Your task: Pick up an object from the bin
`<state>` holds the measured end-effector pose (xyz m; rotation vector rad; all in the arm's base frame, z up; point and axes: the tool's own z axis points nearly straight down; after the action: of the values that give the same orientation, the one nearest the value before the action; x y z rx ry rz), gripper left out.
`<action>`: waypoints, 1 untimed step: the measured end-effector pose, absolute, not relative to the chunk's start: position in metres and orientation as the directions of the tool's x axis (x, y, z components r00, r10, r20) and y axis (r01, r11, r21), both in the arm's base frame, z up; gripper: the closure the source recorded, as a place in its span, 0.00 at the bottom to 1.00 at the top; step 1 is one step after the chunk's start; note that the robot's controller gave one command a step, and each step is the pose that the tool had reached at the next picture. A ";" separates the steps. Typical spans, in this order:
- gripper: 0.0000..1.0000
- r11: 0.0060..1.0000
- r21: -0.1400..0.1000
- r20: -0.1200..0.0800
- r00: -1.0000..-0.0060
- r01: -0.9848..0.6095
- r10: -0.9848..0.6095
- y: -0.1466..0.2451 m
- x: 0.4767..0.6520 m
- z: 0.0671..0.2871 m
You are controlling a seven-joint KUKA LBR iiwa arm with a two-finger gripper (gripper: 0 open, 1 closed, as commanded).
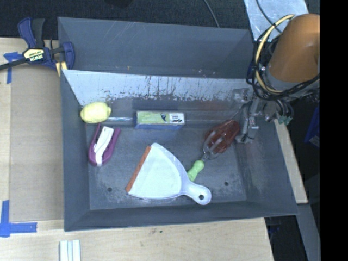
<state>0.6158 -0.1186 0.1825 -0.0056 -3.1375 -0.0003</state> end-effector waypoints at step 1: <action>0.00 1.000 -0.001 -0.004 -1.000 0.001 0.001 -0.118 0.617 0.188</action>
Offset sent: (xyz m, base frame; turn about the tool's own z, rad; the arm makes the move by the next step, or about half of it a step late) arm 0.0086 -0.0181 -0.1125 -0.1544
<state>0.6174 -0.1180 0.1879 -0.0009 -3.1459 0.0014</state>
